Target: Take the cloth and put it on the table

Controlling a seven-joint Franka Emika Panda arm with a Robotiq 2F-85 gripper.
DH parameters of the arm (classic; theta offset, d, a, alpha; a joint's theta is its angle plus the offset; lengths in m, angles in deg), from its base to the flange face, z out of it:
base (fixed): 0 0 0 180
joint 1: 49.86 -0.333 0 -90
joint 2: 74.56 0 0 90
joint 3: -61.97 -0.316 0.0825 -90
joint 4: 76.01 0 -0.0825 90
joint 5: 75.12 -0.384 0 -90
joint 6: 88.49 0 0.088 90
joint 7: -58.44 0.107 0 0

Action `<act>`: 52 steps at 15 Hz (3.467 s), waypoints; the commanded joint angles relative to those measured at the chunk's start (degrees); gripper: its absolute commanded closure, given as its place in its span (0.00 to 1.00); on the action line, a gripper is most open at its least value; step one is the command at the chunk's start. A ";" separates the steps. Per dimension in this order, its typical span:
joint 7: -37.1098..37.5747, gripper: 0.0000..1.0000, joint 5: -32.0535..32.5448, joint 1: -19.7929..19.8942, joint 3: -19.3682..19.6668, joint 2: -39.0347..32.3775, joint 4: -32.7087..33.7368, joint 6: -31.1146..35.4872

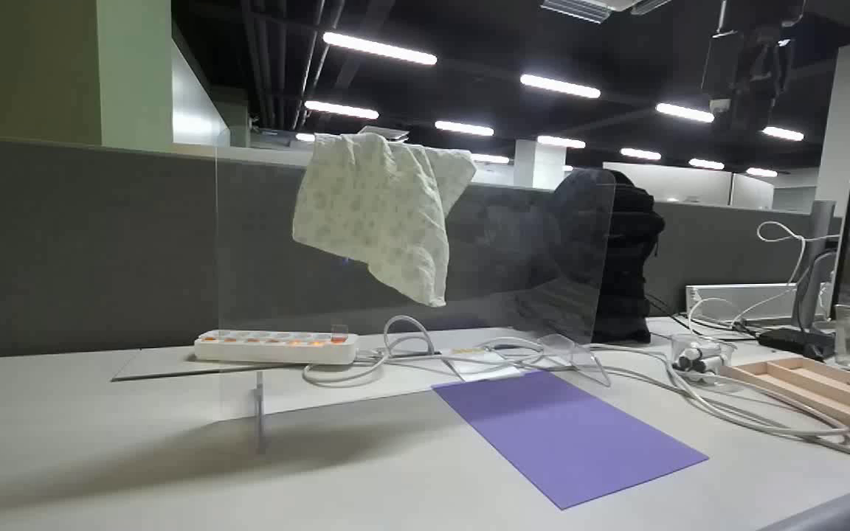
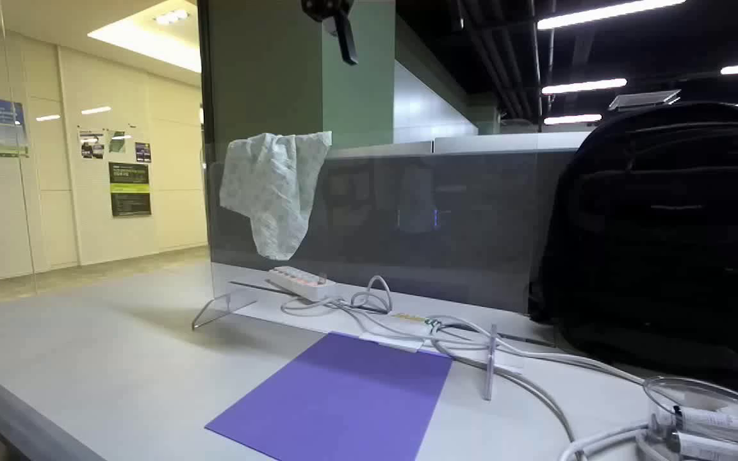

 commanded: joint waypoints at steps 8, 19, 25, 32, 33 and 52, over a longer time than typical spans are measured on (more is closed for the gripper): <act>-0.03 0.00 -0.06 0.02 -0.06 0.11 0.20 -0.12; 4.40 0.00 -4.55 -8.87 -9.45 -8.14 -0.72 12.92; 7.57 0.00 -4.71 -9.58 -13.19 -13.97 -1.86 30.24; 11.69 0.00 -7.63 -9.97 -13.92 -19.43 -1.42 35.06; 9.96 0.00 -11.35 -11.91 -13.43 -19.66 -2.07 35.85; 9.24 0.00 -21.72 -17.52 -16.60 -24.19 -2.50 49.80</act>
